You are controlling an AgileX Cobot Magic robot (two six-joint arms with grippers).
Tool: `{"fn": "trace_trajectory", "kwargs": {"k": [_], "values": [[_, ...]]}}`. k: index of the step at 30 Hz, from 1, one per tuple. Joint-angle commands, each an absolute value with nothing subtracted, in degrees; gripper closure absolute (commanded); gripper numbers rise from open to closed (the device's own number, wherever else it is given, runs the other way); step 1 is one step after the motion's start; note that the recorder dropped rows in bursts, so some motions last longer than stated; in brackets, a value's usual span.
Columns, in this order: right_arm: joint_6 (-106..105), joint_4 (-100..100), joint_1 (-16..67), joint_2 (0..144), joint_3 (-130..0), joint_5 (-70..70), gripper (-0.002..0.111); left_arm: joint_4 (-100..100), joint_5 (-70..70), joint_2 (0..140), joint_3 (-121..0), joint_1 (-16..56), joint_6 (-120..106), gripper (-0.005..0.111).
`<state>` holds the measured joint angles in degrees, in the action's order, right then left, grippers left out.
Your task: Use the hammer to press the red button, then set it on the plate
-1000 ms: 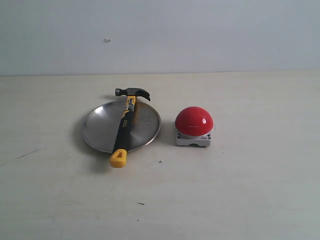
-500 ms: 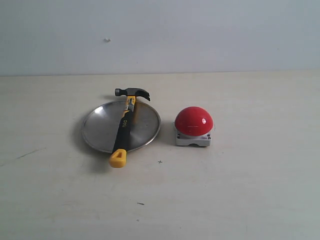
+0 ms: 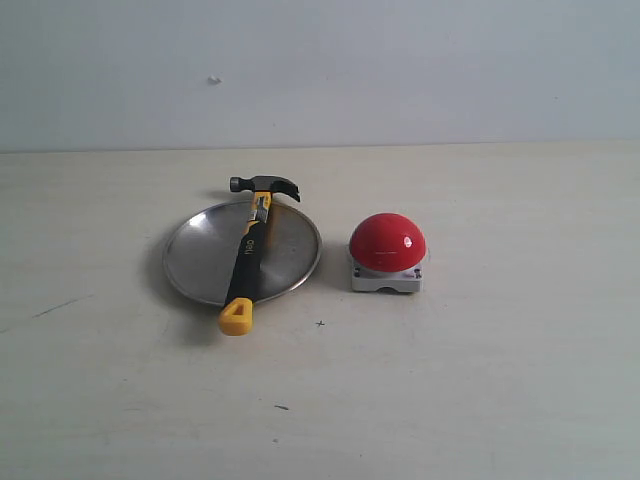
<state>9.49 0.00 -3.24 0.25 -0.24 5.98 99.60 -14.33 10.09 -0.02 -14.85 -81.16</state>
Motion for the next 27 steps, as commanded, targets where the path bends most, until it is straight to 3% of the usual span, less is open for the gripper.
{"fn": "trace_trajectory", "kwargs": {"k": [1,16,27], "values": [[9.44,0.0,-3.52,0.0,0.0,5.85,0.108,99.95,-14.24,10.0,0.0,-14.52,-81.32,0.107],[9.44,0.0,-3.52,0.0,0.0,5.85,0.108,99.95,-14.24,10.0,0.0,-14.47,-81.32,0.107],[9.44,0.0,-3.52,0.0,0.0,5.85,0.108,99.95,-13.33,0.0,0.0,-1.38,-83.95,0.107]]}}
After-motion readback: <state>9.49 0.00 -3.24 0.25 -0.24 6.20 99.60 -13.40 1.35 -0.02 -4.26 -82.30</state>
